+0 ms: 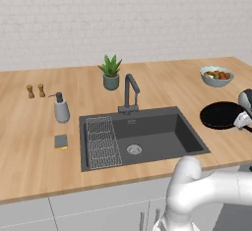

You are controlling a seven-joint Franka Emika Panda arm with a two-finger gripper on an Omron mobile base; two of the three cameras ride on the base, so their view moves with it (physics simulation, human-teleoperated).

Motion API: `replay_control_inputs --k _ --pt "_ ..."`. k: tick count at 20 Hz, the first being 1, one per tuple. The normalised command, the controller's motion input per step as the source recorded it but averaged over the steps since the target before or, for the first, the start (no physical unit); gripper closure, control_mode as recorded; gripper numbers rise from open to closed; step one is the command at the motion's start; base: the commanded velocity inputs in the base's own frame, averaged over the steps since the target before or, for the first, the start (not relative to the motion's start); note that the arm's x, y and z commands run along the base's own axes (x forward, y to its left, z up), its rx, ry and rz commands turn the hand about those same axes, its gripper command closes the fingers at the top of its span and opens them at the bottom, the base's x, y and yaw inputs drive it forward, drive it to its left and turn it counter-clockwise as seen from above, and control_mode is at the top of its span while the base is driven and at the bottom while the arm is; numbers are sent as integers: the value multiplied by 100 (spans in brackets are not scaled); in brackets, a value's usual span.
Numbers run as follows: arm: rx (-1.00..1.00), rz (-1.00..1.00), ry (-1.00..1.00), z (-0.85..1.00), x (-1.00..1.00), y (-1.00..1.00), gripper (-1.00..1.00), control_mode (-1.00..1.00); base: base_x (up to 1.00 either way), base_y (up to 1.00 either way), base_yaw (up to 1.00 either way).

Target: Pick the pan and sponge and place them into the sink. Then turn on the water.

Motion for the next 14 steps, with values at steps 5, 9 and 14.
replay_control_inputs --k 5,9,14 --pt "-3 33 -18 41 -1 14 100 -100 0 0 0" --pt "0 32 -11 41 -11 21 100 -100 0 0 0" --pt "10 29 -1 57 -3 15 100 -100 0 0 0"
